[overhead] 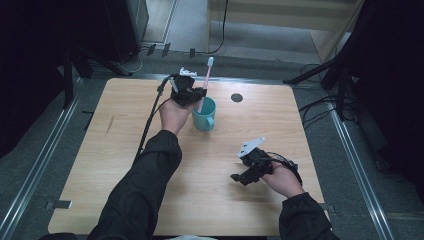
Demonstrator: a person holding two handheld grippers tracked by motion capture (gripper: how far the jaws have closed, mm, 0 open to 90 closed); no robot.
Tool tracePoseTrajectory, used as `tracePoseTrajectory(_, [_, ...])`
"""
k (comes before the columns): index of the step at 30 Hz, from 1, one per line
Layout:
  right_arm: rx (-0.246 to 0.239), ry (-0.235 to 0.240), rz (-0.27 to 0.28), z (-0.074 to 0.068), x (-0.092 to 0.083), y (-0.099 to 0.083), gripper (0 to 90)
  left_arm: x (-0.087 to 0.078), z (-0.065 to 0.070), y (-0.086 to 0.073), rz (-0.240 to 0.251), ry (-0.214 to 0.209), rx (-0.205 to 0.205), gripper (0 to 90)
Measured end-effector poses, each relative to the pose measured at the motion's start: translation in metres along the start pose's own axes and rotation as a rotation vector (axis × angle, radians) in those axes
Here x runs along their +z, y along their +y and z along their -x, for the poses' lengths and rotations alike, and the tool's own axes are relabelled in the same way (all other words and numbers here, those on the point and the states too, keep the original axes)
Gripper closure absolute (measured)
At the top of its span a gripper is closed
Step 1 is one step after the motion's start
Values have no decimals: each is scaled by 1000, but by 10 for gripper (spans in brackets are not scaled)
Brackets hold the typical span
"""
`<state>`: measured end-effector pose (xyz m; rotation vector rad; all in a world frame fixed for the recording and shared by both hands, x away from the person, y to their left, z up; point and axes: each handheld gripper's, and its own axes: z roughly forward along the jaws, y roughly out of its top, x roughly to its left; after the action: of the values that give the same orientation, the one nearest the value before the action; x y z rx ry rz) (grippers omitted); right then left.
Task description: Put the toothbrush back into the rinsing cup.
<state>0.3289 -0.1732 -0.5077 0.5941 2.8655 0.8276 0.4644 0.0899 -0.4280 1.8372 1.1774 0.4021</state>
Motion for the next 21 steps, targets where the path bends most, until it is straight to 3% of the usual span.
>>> tracePoseTrajectory(8, [5,-1,2,0,-1,0,206,11,1,-16,-28,-2,-15,796])
tracePoseTrajectory(21, [4,4,-2,0,0,0,206,20,5,-25,-84,1,0,796])
